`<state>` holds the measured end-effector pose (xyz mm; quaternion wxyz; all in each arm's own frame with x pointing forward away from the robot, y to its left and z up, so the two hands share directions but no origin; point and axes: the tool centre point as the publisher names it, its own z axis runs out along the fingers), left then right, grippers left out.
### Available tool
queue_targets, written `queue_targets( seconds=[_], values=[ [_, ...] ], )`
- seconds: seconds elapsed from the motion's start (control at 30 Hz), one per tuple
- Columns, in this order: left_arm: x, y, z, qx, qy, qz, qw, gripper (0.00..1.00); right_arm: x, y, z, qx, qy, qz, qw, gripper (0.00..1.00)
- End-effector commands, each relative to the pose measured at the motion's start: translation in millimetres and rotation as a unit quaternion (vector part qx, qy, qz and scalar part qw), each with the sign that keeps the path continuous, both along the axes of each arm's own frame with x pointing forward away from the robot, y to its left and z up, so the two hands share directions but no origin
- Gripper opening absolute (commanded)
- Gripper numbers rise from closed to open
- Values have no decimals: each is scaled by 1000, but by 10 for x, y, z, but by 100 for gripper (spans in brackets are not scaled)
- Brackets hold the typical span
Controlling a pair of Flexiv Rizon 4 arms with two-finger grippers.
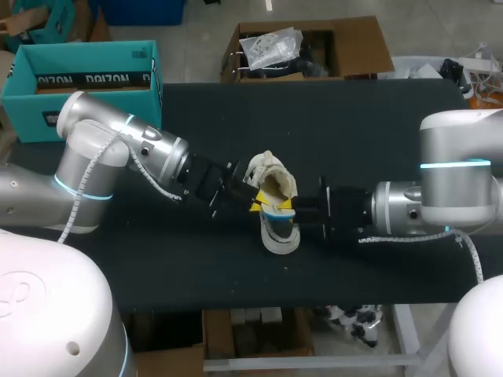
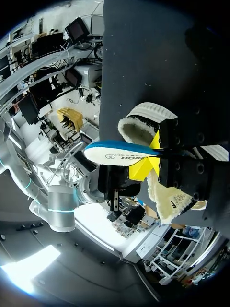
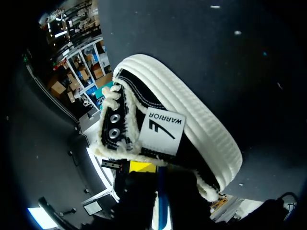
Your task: Open the shoe tongue, take the insole out of the shoe, put the insole back into the shoe, and pack the shoe into the shoebox
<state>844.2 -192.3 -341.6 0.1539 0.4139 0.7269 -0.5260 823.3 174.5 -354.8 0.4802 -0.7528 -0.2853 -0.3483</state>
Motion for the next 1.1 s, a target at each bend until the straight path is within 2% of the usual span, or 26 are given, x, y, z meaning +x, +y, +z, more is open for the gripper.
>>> queue_targets(
  seconds=[0.03,0.07,0.13,0.23,0.4,0.43,0.47,0.53,0.57,0.67,0.7,0.77,0.87,1.0,1.1],
  values=[
    [-20,-17,-5,-7,1,2,1000,24,73,33,-31,-5,3,-1,1000,0],
    [-35,-10,12,-10,1,1,1000,36,75,30,-32,-7,3,-2,1000,0],
    [-73,1,41,-16,0,-7,1000,41,77,19,-38,-6,3,-3,1000,0],
    [-130,10,83,-22,-2,-10,1000,41,74,3,-47,-6,4,-6,1000,0],
    [-167,-17,118,-29,-5,-15,999,25,69,-3,-57,-8,6,-8,1000,0],
    [-169,-29,122,-28,-6,-16,999,17,68,-2,-59,-8,7,-9,1000,0],
    [-168,-37,124,-28,-7,-16,999,4,67,-1,-59,-8,7,-9,1000,0],
    [-168,-50,121,-25,-10,-18,999,0,55,2,-58,-8,7,-10,1000,0],
    [-167,-53,115,-24,-10,-18,999,0,39,-1,-49,-8,8,-10,1000,4],
    [-169,-52,105,-21,-9,-20,1000,0,-41,-29,5,-7,3,-14,1000,42],
    [-171,-46,105,-21,-9,-20,1000,0,-76,-44,24,-7,1,-14,1000,47],
    [-173,-28,102,-21,-10,-18,1000,0,-146,-82,49,2,-3,-14,1000,43],
    [-171,-7,95,-21,-9,-16,1000,0,-218,-121,86,8,-9,-16,1000,27],
    [-184,-4,87,-22,-8,-14,1000,0,-257,-133,130,10,-15,-13,1000,18],
    [-189,-17,85,-22,-8,-14,1000,0,-255,-122,142,13,-18,-10,1000,0]
  ],
)
